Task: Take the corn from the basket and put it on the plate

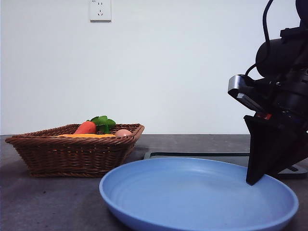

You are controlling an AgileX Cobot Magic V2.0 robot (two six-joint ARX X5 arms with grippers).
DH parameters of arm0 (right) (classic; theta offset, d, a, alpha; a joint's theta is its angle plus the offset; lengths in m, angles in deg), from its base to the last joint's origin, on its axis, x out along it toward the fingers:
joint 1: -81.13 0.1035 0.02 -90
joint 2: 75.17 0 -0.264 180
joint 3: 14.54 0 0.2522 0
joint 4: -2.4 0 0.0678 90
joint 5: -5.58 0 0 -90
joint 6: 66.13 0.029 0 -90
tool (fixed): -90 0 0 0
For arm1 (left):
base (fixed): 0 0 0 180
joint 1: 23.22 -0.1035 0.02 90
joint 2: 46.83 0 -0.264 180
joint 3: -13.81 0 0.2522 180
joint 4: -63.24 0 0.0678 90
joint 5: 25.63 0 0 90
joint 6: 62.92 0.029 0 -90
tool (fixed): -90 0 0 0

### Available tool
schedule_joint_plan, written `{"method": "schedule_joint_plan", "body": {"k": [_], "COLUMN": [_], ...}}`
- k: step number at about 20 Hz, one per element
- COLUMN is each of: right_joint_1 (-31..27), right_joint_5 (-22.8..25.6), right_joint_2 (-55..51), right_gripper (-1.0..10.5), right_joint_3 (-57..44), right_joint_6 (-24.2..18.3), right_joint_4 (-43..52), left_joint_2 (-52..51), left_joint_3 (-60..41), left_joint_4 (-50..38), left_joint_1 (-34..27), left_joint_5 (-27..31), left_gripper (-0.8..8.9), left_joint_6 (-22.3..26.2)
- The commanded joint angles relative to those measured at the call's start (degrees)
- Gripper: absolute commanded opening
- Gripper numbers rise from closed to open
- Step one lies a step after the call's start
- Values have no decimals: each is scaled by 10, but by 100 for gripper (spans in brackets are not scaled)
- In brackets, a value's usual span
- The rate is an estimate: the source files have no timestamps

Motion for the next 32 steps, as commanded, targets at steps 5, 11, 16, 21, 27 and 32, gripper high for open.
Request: {"method": "schedule_joint_plan", "body": {"k": [5,11,16,21,27,32], "right_joint_1": [1,1,1,1,1,-2], "right_joint_5": [-2,-2,-2,-2,-2,-2], "right_joint_2": [-14,-126,-223,-296,-337,-339], "right_gripper": [2,2,2,2,2,2], "right_joint_3": [19,35,35,35,35,35], "right_joint_6": [-2,-1,0,0,0,-1], "right_joint_4": [-47,-97,-135,-160,-178,-178], "left_joint_2": [68,210,358,513,642,692], "left_joint_3": [11,80,178,288,356,357], "left_joint_4": [-72,-97,-92,-54,-34,-64], "left_joint_1": [45,132,184,215,235,241], "left_joint_5": [16,138,232,285,307,323], "left_gripper": [391,391,391,391,391,391], "left_joint_6": [33,111,199,250,288,311]}}
